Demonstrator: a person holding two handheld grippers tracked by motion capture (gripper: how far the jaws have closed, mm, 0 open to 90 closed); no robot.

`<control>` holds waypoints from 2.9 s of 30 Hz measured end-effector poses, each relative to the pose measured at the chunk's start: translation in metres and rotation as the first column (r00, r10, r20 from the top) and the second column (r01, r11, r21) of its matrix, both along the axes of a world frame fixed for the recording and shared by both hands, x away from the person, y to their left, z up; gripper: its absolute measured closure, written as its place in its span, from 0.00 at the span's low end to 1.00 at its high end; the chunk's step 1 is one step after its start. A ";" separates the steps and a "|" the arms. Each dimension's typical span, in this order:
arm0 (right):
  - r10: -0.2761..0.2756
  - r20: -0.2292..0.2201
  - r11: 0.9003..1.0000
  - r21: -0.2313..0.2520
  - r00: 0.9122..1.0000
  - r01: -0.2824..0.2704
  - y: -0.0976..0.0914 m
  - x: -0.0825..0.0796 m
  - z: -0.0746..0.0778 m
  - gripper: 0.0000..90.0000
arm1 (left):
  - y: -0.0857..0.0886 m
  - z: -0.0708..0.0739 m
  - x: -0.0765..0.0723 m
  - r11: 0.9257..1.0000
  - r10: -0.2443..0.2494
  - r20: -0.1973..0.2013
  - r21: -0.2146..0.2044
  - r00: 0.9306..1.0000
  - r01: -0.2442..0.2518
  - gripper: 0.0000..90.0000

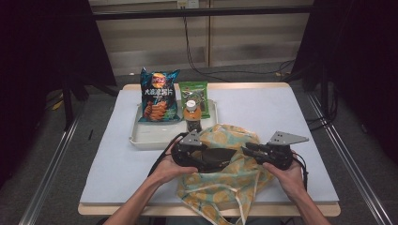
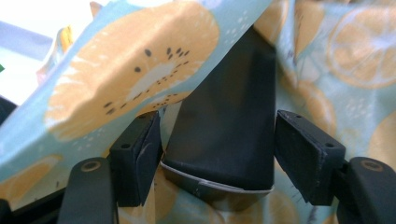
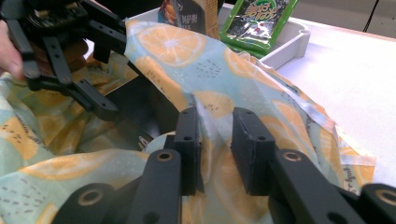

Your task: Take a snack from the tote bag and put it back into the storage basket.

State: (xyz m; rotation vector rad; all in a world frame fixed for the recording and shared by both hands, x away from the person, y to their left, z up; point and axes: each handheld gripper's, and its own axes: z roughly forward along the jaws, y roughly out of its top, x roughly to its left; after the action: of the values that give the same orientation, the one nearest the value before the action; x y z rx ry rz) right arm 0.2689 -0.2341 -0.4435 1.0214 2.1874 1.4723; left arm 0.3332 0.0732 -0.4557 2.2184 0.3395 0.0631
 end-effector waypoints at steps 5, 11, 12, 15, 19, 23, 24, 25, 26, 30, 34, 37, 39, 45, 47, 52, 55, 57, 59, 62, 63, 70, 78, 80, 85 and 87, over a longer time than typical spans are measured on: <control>-0.004 -0.006 1.000 0.000 1.000 0.004 -0.002 0.000 -0.002 0.77 | -0.003 -0.005 -0.001 1.000 -0.017 0.009 0.014 1.000 0.017 0.38; -0.004 -0.005 1.000 -0.001 1.000 0.004 -0.002 -0.001 -0.002 0.75 | -0.007 -0.007 -0.005 0.999 -0.027 0.028 0.026 0.999 0.026 0.38; -0.004 -0.006 1.000 -0.001 1.000 0.004 -0.002 -0.001 -0.002 0.74 | -0.008 -0.006 -0.007 0.999 -0.023 0.030 0.029 0.999 0.022 0.38; -0.002 -0.005 1.000 -0.002 1.000 0.002 -0.002 -0.001 -0.002 0.74 | -0.011 -0.005 -0.010 0.999 -0.033 0.029 0.025 0.999 0.032 0.42; 0.000 -0.002 1.000 0.001 1.000 0.000 -0.002 -0.001 -0.002 0.74 | -0.014 -0.007 -0.012 0.999 -0.043 0.039 0.035 0.998 0.042 0.43; -0.001 -0.006 1.000 -0.001 1.000 0.001 -0.002 -0.001 -0.003 0.74 | -0.022 -0.012 -0.014 0.997 -0.043 0.039 0.062 0.998 0.041 0.40; 0.001 -0.006 1.000 -0.001 1.000 -0.001 -0.002 -0.001 -0.003 0.74 | -0.023 -0.014 -0.015 0.997 -0.039 0.037 0.067 0.999 0.036 0.40; 0.002 -0.004 1.000 -0.001 1.000 -0.002 -0.002 -0.001 -0.003 0.74 | -0.023 -0.014 -0.015 0.997 -0.037 0.037 0.075 0.999 0.034 0.40; 0.001 -0.004 1.000 0.000 1.000 -0.001 -0.001 -0.001 -0.002 0.73 | -0.023 -0.014 -0.013 0.997 -0.044 0.037 0.066 0.998 0.042 0.40; 0.003 -0.011 1.000 0.004 1.000 -0.003 -0.002 -0.001 -0.003 0.72 | -0.023 -0.014 -0.012 0.997 -0.050 0.030 0.066 0.998 0.048 0.44; 0.006 -0.010 1.000 0.006 1.000 -0.006 -0.002 -0.001 -0.003 0.72 | -0.025 -0.017 -0.013 0.997 -0.053 0.026 0.065 0.998 0.051 0.42; 0.008 -0.010 1.000 0.005 1.000 -0.008 -0.002 -0.001 -0.003 0.72 | -0.028 -0.020 -0.013 0.994 -0.050 0.031 0.098 0.998 0.046 0.44; 0.007 -0.015 1.000 0.004 1.000 -0.007 -0.002 -0.002 -0.003 0.70 | -0.028 -0.019 -0.014 0.995 -0.043 0.004 0.088 0.999 0.042 0.47; 0.006 -0.018 1.000 0.006 1.000 -0.006 -0.003 -0.004 -0.003 0.59 | -0.026 -0.017 -0.013 0.995 -0.054 -0.022 0.087 0.998 0.055 0.49; -0.006 -0.020 1.000 0.010 1.000 0.006 -0.004 -0.005 -0.002 0.50 | -0.025 -0.015 -0.015 0.996 -0.045 -0.038 0.081 0.998 0.048 0.49; -0.016 -0.006 1.000 0.019 1.000 0.017 -0.006 -0.009 -0.001 0.33 | -0.019 -0.009 -0.016 0.998 -0.046 -0.046 0.049 0.998 0.048 0.49; -0.006 0.003 1.000 0.024 1.000 0.006 -0.006 -0.012 0.002 0.33 | -0.017 -0.005 -0.017 0.998 -0.042 -0.058 0.047 0.997 0.045 0.49; -0.016 0.014 1.000 0.024 1.000 0.015 -0.008 -0.014 0.005 0.33 | -0.015 -0.003 -0.019 0.998 -0.038 -0.053 0.044 0.998 0.041 0.49; -0.014 0.017 1.000 0.027 1.000 0.014 -0.009 -0.016 0.007 0.34 | -0.013 0.000 -0.020 0.999 -0.037 -0.058 0.031 0.998 0.039 0.49; -0.009 0.020 1.000 0.029 1.000 0.009 -0.009 -0.016 0.009 0.39 | -0.012 0.002 -0.021 0.999 -0.031 -0.061 0.030 0.998 0.033 0.49; -0.004 0.017 1.000 0.030 1.000 0.004 -0.008 -0.016 0.009 0.43 | -0.011 0.003 -0.022 0.999 -0.029 -0.056 0.042 0.998 0.031 0.49; 0.001 0.016 0.999 0.032 1.000 -0.002 -0.010 -0.017 0.009 0.78 | -0.009 0.008 -0.026 0.998 -0.036 -0.045 0.041 0.998 0.037 0.49; -0.032 0.039 0.999 0.031 0.999 0.030 -0.021 -0.018 0.014 0.94 | 0.000 0.015 -0.030 0.998 -0.038 -0.029 0.047 0.999 0.040 0.49; -0.044 0.041 0.999 0.030 0.998 0.043 -0.025 -0.018 0.014 0.95 | 0.002 0.016 -0.030 0.999 -0.033 -0.031 0.039 0.999 0.035 0.49; -0.084 0.044 0.996 0.036 0.996 0.082 -0.035 -0.017 0.014 0.96 | 0.004 0.016 -0.032 0.999 -0.045 -0.028 0.029 0.999 0.046 0.49; -0.099 0.047 0.995 0.036 0.994 0.098 -0.039 -0.017 0.014 0.97 | 0.005 0.018 -0.032 0.998 -0.053 -0.027 0.039 0.998 0.054 0.49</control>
State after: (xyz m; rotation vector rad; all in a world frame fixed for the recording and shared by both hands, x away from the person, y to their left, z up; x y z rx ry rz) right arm 0.2522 -0.2728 -0.4293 1.0770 2.0551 1.4787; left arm 0.3011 0.0781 -0.4378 2.2684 0.2958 0.0122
